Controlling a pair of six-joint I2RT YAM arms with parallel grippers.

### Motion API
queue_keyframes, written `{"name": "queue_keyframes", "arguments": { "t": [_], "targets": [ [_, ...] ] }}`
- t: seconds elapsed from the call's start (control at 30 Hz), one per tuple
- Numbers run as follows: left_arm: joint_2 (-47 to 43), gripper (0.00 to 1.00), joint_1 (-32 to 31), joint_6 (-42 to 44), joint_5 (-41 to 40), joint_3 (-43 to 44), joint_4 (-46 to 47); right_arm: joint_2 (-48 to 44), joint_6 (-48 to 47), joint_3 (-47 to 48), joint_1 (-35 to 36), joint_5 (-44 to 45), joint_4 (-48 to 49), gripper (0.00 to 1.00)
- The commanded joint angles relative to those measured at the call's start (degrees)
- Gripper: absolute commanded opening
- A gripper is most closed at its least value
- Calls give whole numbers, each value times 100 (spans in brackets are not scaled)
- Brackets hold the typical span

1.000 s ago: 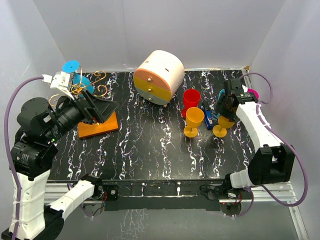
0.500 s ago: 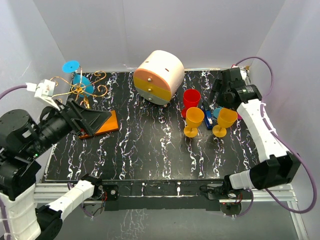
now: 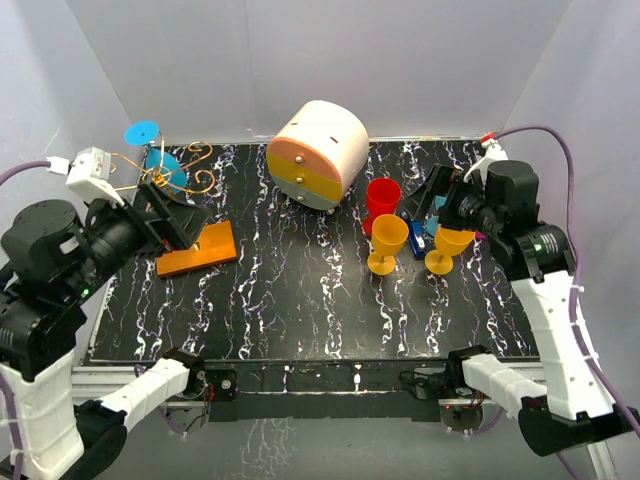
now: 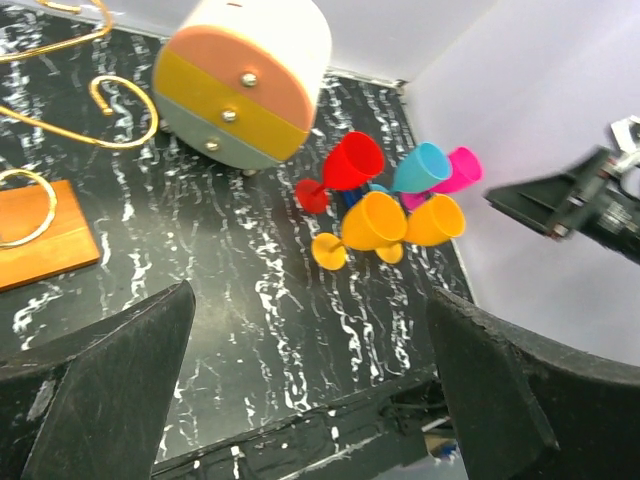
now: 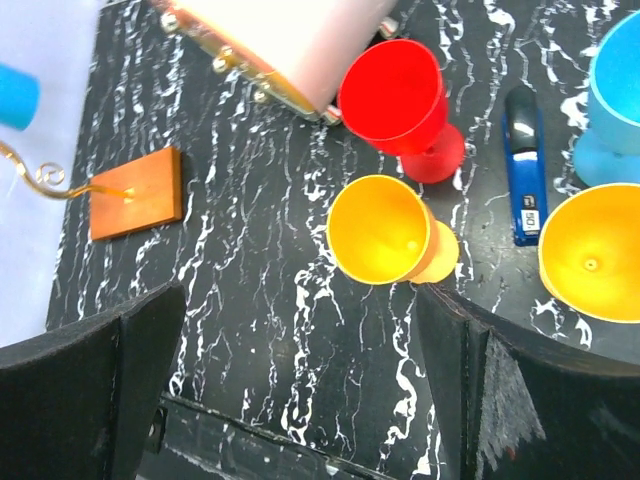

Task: Take the wine glass off the wine glass rack

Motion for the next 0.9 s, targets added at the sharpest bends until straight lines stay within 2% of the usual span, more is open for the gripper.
{"name": "queue_keyframes", "arguments": {
  "t": [0.0, 0.27, 0.57, 0.77, 0.87],
  "targets": [
    [285, 99, -27, 210, -810, 17, -191, -425, -322, -323, 19, -745, 812, 98],
    [501, 99, -34, 216, -1900, -14, -345, -522, 106, -1054, 117, -1933, 1687, 98],
    [2137, 99, -28, 1318, -3224, 1633, -803, -454, 81, -1111, 536, -2226, 1974, 98],
    [2806, 99, -30, 1849, -4020, 1568, 162, -525, 43, -1281, 539, -2168, 1992, 98],
    [2960, 99, 0, 2282, -4560, 1191, 963, -475, 50, -1302, 537, -2167, 1986, 98]
  ]
}}
